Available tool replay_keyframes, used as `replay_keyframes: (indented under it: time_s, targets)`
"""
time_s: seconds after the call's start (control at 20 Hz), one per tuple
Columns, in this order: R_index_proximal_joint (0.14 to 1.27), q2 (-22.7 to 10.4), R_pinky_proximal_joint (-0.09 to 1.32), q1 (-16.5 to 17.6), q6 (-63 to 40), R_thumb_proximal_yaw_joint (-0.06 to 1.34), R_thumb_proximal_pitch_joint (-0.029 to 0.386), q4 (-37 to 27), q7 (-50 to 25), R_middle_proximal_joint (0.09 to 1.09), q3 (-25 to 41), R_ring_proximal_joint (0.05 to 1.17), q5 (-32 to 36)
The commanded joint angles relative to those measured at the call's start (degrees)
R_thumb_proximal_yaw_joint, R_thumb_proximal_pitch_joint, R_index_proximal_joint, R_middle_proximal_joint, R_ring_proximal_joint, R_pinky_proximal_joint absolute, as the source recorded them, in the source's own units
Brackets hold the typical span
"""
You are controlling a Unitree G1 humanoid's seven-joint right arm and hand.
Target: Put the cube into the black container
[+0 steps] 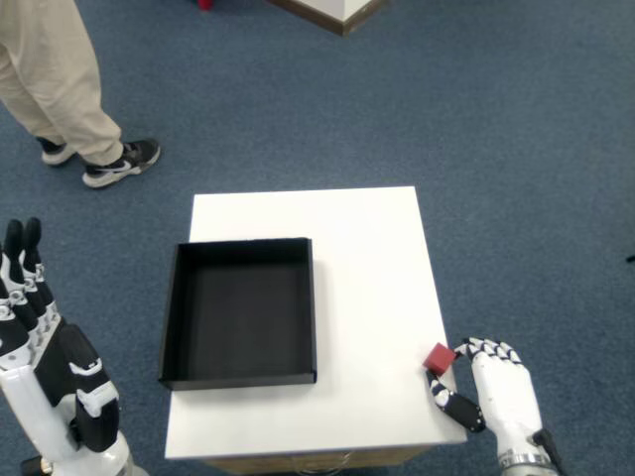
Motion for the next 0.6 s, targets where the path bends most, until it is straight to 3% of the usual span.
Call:
replay_keyframes:
  time_s: [0.05,0.6]
  targets:
    - [0.64,-1.1,0.2,-0.5,1.5,0.77,0.042,0.9,-0.1,0.32,0.1,0.28,-0.7]
    - [0.62,-0.6,0.21,-0.8,0.6,0.78,0.039,0.8,-2.3,0.32,0.3,0.28,-1.8]
